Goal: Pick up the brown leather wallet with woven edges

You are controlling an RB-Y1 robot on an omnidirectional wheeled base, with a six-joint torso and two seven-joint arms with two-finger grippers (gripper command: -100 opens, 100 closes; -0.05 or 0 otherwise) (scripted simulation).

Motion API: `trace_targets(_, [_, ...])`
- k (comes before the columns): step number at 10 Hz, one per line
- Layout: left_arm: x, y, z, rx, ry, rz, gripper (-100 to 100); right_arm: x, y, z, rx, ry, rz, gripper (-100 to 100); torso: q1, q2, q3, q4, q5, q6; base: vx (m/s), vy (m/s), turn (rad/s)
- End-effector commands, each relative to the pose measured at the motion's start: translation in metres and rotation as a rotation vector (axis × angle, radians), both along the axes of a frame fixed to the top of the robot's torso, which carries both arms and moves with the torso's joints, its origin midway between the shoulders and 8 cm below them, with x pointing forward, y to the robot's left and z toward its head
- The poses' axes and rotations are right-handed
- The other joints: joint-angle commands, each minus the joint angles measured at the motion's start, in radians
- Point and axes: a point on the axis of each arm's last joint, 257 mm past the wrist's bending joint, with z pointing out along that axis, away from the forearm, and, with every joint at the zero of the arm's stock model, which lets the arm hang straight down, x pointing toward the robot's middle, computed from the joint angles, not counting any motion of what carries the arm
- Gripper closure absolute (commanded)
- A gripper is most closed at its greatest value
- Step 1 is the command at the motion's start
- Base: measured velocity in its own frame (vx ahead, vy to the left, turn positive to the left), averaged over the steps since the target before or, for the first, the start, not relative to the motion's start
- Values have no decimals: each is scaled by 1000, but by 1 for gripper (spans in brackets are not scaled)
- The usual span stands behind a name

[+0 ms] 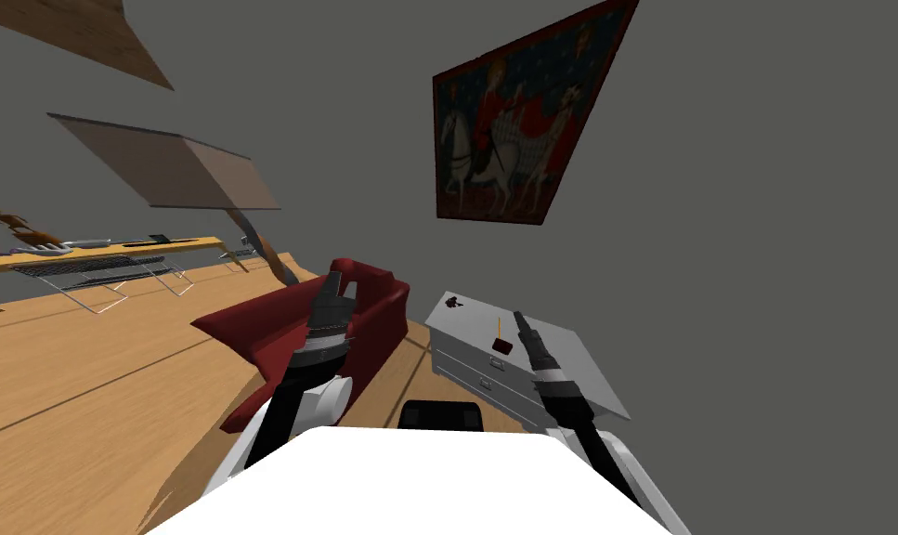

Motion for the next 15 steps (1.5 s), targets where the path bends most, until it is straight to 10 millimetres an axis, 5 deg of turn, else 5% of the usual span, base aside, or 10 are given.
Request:
trace_targets(1, [0, 0, 0, 0, 0, 0, 0, -7, -13, -34, -117, 88, -10, -100, 0, 0, 0, 0, 0, 0, -69, -75, 305])
trace_targets(2, [0, 0, 0, 0, 0, 0, 0, -14, -20, -56, -187, 145, -12, -100, 0, 0, 0, 0, 0, 0, -68, -87, 290])
trace_targets(3, [0, 0, 0, 0, 0, 0, 0, -14, -20, -57, -191, 145, -11, -100, -1, 0, 0, 0, 0, 0, -26, -65, 110])
trace_targets(6, [0, 0, 0, 0, 0, 0, 0, -47, -43, -125, -404, 326, -3, -100, 2, -4, -2, -1, 0, 0, -14, -45, 321])
trace_targets(7, [0, 0, 0, 0, 0, 0, 0, -48, -43, -126, -409, 328, -1, -100, 1, -4, -2, -1, 0, 0, -23, -47, 94])
trace_targets(9, [0, 0, 0, 0, 0, 0, 0, -82, -63, -172, -545, 456, 21, -100, 3, -4, -2, -1, 0, 0, -16, -28, 326])
trace_targets(10, [0, 0, 0, 0, 0, 0, 0, -82, -63, -172, -552, 457, 23, -100, 3, -5, -3, -1, 1, 0, -6, -30, 120])
trace_targets(12, [0, 0, 0, 0, 0, 0, 0, -123, -83, -213, -683, 584, 62, -100, 4, -6, -3, -1, 1, 0, -1, -13, 269])
trace_targets(13, [0, 0, 0, 0, 0, 0, 0, -124, -84, -214, -686, 587, 64, -100, 4, -6, -3, -1, 1, 0, 7, -14, 170])
trace_targets(15, [0, 0, 0, 0, 0, 0, 0, -172, -105, -249, -811, 712, 121, -100, 4, -7, -4, -1, 1, 0, 20, 0, 343])
